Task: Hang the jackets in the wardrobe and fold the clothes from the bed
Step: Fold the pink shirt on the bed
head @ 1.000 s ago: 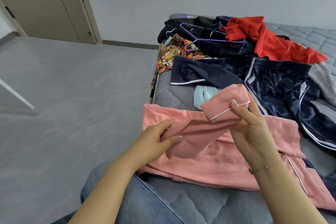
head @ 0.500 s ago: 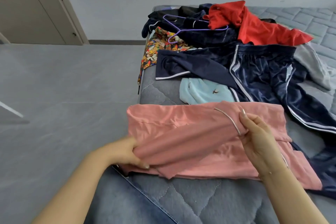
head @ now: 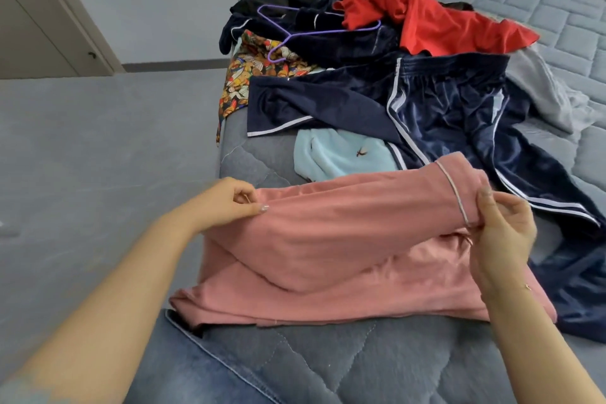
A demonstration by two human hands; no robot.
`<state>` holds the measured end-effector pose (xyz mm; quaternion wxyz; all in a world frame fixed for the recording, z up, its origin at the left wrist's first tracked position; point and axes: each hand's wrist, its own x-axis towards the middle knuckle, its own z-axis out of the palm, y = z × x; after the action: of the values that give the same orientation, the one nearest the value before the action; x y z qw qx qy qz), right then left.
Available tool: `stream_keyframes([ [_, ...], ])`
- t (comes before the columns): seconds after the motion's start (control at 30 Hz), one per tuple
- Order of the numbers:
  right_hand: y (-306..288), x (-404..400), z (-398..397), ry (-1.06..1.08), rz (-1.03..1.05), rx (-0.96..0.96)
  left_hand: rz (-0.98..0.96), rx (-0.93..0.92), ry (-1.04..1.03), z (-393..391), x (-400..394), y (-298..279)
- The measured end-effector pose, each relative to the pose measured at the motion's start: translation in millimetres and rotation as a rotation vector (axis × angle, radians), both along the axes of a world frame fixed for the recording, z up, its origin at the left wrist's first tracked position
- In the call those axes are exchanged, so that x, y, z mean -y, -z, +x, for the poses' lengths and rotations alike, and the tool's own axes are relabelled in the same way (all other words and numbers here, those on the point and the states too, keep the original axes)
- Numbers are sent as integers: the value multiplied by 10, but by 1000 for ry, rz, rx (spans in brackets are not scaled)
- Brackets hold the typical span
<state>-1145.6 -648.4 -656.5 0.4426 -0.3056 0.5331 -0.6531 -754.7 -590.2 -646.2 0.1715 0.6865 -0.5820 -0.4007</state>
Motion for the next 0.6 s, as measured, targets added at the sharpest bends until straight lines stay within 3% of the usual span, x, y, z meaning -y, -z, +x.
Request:
stream_keyframes([
  [0.1,314,129,-153,-101,305,-187,-34,168,-35,-31,159,367],
  [0.2,489,194,-253,-257,441,-291,-54,185,-82,-84,176,609],
  [0.37,428,318,-350,-120,232,-323,-199,200,-210,-168,210,697],
  [0.47,478,370,-373,-23,274,-321,-409,370,-162,-424,278,608],
  [0.53,509,329,-352,22,324,-498,-460,440,-163,-626,289,567],
  [0.6,513,226,-292,40,180,-831,-434,471,-164,-824,229,567],
])
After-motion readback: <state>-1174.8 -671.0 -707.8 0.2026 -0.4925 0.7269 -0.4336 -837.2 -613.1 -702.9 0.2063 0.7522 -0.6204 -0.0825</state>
